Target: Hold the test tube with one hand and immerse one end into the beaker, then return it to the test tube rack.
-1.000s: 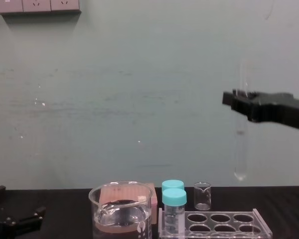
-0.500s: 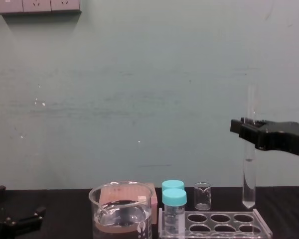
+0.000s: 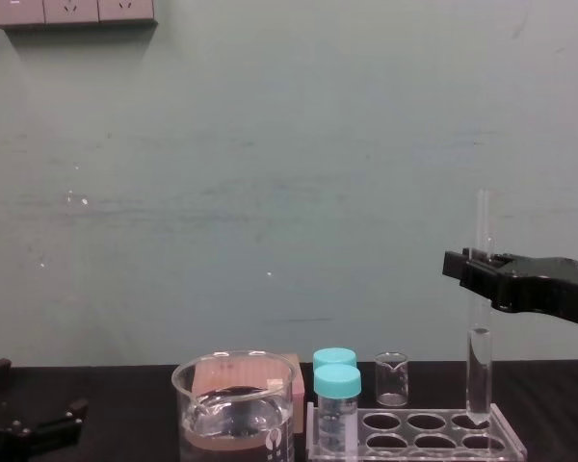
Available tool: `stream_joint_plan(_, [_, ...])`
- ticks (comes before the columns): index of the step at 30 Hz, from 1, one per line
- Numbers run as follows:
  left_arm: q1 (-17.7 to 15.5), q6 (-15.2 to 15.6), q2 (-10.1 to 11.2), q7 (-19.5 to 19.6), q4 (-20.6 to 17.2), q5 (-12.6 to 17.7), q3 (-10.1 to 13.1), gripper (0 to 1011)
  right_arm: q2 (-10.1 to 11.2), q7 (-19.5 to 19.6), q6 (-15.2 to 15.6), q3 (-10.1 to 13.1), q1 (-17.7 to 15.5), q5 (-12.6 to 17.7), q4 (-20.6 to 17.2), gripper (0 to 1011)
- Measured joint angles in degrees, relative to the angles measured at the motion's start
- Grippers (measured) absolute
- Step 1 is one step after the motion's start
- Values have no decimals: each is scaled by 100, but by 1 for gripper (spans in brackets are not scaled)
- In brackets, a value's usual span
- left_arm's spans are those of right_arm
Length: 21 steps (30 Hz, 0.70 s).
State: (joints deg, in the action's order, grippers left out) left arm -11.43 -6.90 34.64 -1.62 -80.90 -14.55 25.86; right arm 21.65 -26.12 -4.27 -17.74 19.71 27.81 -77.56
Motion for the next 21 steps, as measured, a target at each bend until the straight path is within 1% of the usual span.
stream_joint_plan(4, [0,0,0,0,0,0,0,1000,-13,-5,-25,0,5,-47,54,227])
stream_joint_plan(8, [0,0,0,0,0,0,0,1000,-52,-55,-151,0,13,-78,164,226])
stream_joint_plan(15, [0,0,0,0,0,0,0,1000,-133,-169,-329,26,24,-54,292,227])
stream_joint_plan(21, [0,0,0,0,0,0,0,1000,-162,-222,-379,28,44,-51,361,226])
